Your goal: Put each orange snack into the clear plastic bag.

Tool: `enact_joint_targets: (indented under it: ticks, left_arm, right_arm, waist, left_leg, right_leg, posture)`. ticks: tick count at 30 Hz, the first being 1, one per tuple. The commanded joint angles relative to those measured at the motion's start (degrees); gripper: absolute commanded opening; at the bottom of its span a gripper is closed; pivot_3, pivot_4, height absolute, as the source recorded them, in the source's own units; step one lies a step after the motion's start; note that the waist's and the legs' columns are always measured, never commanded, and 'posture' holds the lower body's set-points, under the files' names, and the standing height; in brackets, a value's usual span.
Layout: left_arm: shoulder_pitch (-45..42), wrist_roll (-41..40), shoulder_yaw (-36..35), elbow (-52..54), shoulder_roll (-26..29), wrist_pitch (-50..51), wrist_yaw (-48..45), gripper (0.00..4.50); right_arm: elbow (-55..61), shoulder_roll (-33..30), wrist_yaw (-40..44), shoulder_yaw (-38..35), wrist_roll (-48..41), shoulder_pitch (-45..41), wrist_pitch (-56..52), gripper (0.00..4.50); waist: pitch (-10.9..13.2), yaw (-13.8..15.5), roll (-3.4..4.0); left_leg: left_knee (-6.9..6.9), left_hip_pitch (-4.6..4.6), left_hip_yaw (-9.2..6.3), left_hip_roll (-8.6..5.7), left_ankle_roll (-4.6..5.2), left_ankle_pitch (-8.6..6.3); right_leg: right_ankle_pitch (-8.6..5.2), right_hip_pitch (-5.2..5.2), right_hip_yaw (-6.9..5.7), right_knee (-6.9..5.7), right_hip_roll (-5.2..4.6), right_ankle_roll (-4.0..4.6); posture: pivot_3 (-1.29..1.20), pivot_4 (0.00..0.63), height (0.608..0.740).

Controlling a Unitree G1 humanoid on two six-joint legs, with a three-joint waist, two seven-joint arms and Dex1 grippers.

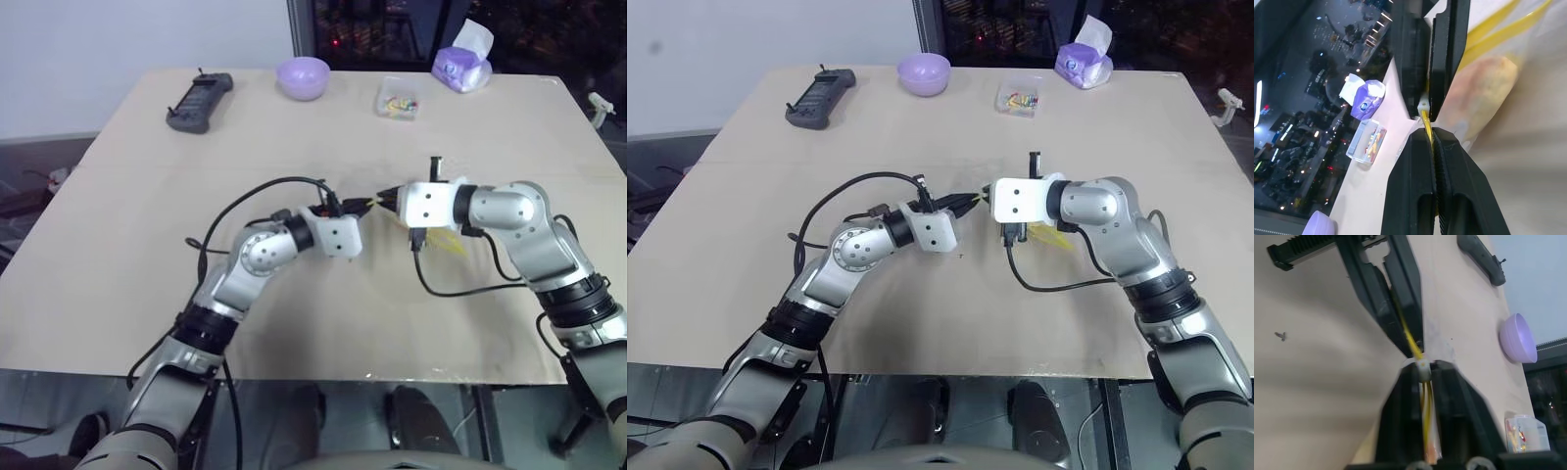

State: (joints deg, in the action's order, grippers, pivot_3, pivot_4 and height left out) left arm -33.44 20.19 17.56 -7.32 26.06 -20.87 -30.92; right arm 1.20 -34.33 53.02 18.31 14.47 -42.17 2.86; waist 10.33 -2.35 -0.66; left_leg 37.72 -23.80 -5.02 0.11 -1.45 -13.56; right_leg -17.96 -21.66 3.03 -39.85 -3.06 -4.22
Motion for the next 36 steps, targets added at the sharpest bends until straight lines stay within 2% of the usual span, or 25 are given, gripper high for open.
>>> enact_joint_targets:
  ticks: [1,8,17,36]
  left_arm:
    - [-0.46,0.01,0.15,1.11,-0.12,-0.99,0.03,0.00]
    - [-0.43,0.53,0.08,0.51,-0.13,-0.61,0.45,0.00]
    - [0.19,4.82,-2.38,-2.19,1.55,4.99,5.25,0.00]
    - [0.90,5.28,-2.71,-2.61,2.82,7.02,5.92,0.00]
  right_arm:
    - [1.66,-0.35,-0.30,-0.74,-0.13,-0.77,1.54,0.01]
    - [1.23,-0.52,-0.88,-1.14,0.50,-0.77,1.34,0.01]
    - [0.68,-3.94,-2.21,-3.50,2.52,1.25,-1.51,0.01]
    - [2.72,-3.87,-5.13,-3.71,2.29,3.41,-7.48,0.01]
  waist:
    - [0.00,0.00,0.00]
    - [0.00,0.00,0.00]
    - [0.00,0.02,0.00]
    - [0.00,0.01,0.00]
  left_leg:
    - [0.00,0.00,0.00,0.00,0.00,0.00]
    - [0.00,0.00,0.00,0.00,0.00,0.00]
    - [0.00,0.00,0.00,0.00,0.00,0.00]
    - [0.00,0.00,0.00,0.00,0.00,0.00]
  right_leg:
    - [0.00,0.00,0.00,0.00,0.00,0.00]
    - [0.00,0.00,0.00,0.00,0.00,0.00]
    - [0.00,0.00,0.00,0.00,0.00,0.00]
    - [0.00,0.00,0.00,0.00,0.00,0.00]
  posture:
    - [0.00,0.150,0.740]
    - [0.00,0.150,0.740]
    - [0.00,0.150,0.740]
    - [0.00,0.150,0.740]
